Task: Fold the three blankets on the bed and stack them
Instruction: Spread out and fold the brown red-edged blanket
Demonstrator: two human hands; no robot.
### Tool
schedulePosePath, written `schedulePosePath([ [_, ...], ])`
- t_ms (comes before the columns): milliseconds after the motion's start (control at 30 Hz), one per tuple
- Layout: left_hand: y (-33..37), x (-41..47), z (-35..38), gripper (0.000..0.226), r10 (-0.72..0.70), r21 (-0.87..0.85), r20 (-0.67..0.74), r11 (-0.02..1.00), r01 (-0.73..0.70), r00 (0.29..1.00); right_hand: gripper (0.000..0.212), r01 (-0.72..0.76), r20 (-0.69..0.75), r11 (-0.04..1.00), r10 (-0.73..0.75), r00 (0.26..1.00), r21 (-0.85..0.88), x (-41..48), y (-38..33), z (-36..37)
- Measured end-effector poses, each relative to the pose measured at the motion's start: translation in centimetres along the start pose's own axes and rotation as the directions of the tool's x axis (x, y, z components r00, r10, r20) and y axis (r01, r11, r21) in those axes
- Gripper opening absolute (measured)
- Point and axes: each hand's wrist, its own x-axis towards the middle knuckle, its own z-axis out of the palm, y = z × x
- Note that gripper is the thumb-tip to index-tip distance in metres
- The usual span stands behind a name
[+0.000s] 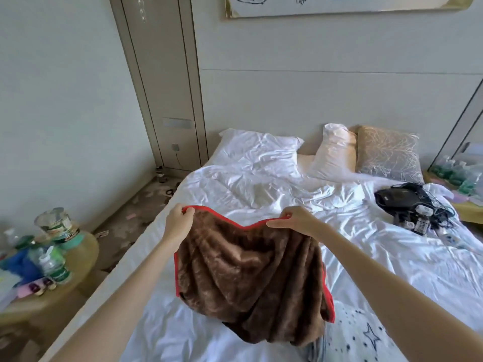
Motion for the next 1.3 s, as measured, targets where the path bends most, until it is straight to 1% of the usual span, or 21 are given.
schedulePosePath([
  [100, 1.0, -1.1, 1.9, 0.014, 0.012, -0.042, 0.139, 0.999, -0.006, 0.99, 0.024, 0.046, 0.082, 0.999, -0.048, 0.995, 0.02, -0.3, -0.2, 0.8],
  [167, 2.4, -1.9, 3.0, 0.013, 0.025, -0.148, 0.263, 0.989, 0.014, 0.965, 0.021, 0.083, 0.09, 0.993, -0.09, 0.992, 0.08, -0.4, -0.9, 0.8],
  [200, 3.1, -2.4, 3.4, 0.016, 0.057, -0.191, 0.354, 0.982, 0.013, 0.933, 0.019, 0.098, 0.091, 0.988, -0.11, 0.99, 0.122, -0.5, -1.4, 0.8],
  [233, 3.8, -2.9, 3.7, 0.022, 0.096, -0.199, 0.456, 0.98, -0.003, 0.885, 0.017, 0.11, 0.092, 0.98, -0.126, 0.988, 0.168, -0.6, -1.9, 0.6],
  [300, 5.0, -3.9, 4.4, 0.034, 0.138, -0.167, 0.635, 0.985, -0.039, 0.76, 0.014, 0.126, 0.094, 0.957, -0.155, 0.983, 0.26, -0.8, -2.9, 0.1],
  [367, 5.8, -4.5, 5.1, 0.038, 0.133, -0.164, 0.739, 0.986, -0.015, 0.661, 0.013, 0.137, 0.092, 0.934, -0.176, 0.98, 0.33, -0.8, -3.6, -0.4],
  [400, 6.0, -4.7, 5.4, 0.035, 0.13, -0.174, 0.761, 0.985, 0.006, 0.636, 0.014, 0.141, 0.091, 0.924, -0.185, 0.979, 0.356, -0.8, -3.8, -0.7],
  [433, 6.3, -4.7, 5.7, 0.031, 0.127, -0.181, 0.765, 0.983, 0.02, 0.631, 0.016, 0.143, 0.091, 0.916, -0.19, 0.978, 0.375, -0.7, -3.8, -1.0],
  [467, 6.5, -4.8, 5.8, 0.027, 0.125, -0.18, 0.753, 0.983, 0.02, 0.647, 0.017, 0.143, 0.09, 0.912, -0.191, 0.977, 0.384, -0.7, -3.6, -1.2],
  [567, 6.6, -4.3, 5.8, 0.018, 0.175, -0.208, 0.645, 0.977, -0.05, 0.743, 0.022, 0.142, 0.101, 0.93, -0.186, 0.977, 0.34, -0.6, -2.5, -1.2],
  [667, 7.3, -3.9, 5.2, 0.027, 0.228, -0.272, 0.527, 0.958, -0.092, 0.819, 0.023, 0.08, 0.196, 0.965, -0.131, 0.972, 0.25, -0.5, -0.8, -0.5],
  [733, 7.6, -3.4, 4.7, 0.029, 0.209, -0.334, 0.43, 0.941, -0.06, 0.878, 0.024, 0.049, 0.221, 0.976, -0.097, 0.97, 0.213, -0.4, 0.7, 0.0],
  [833, 7.5, -1.8, 3.6, 0.021, 0.146, -0.404, 0.265, 0.914, -0.028, 0.953, 0.042, -0.001, 0.152, 0.989, -0.022, 0.988, 0.147, -0.5, 3.4, 0.2],
  [900, 6.9, -0.6, 2.7, 0.019, 0.11, -0.402, 0.139, 0.914, -0.045, 0.984, 0.051, -0.031, 0.096, 0.994, 0.021, 0.995, 0.103, -0.7, 5.4, 0.2],
  [933, 6.6, -0.1, 2.2, 0.02, 0.102, -0.406, 0.082, 0.912, -0.06, 0.991, 0.052, -0.042, 0.076, 0.996, 0.036, 0.996, 0.083, -0.9, 6.4, 0.1],
  [1067, 5.2, 1.1, 1.6, 0.021, 0.034, -0.402, -0.048, 0.914, -0.051, 0.998, 0.057, -0.074, 0.018, 0.993, 0.073, 0.997, 0.091, -1.3, 9.4, 0.0],
  [1100, 4.8, 1.2, 1.8, 0.021, 0.016, -0.378, -0.063, 0.925, -0.039, 0.998, 0.058, -0.079, 0.005, 0.992, 0.079, 0.997, 0.094, -1.4, 9.7, 0.0],
  [1133, 4.3, 1.2, 2.1, 0.019, 0.005, -0.338, -0.062, 0.941, -0.025, 0.998, 0.055, -0.07, -0.017, 0.993, 0.072, 0.997, 0.1, -1.4, 9.7, 0.0],
  [1200, 3.3, 0.8, 2.9, 0.015, 0.024, -0.227, -0.002, 0.974, -0.024, 1.0, 0.041, -0.025, -0.091, 0.993, 0.036, 0.995, 0.116, -1.3, 8.8, -0.3],
  [1267, 2.9, -0.2, 3.6, 0.019, 0.076, -0.172, 0.149, 0.984, -0.05, 0.986, 0.033, 0.053, -0.143, 0.991, -0.035, 0.989, 0.126, -1.2, 6.9, -1.0],
  [1300, 2.9, -0.9, 4.0, 0.025, 0.111, -0.169, 0.25, 0.983, -0.069, 0.962, 0.028, 0.099, -0.145, 0.988, -0.081, 0.986, 0.12, -1.1, 5.6, -1.3],
])
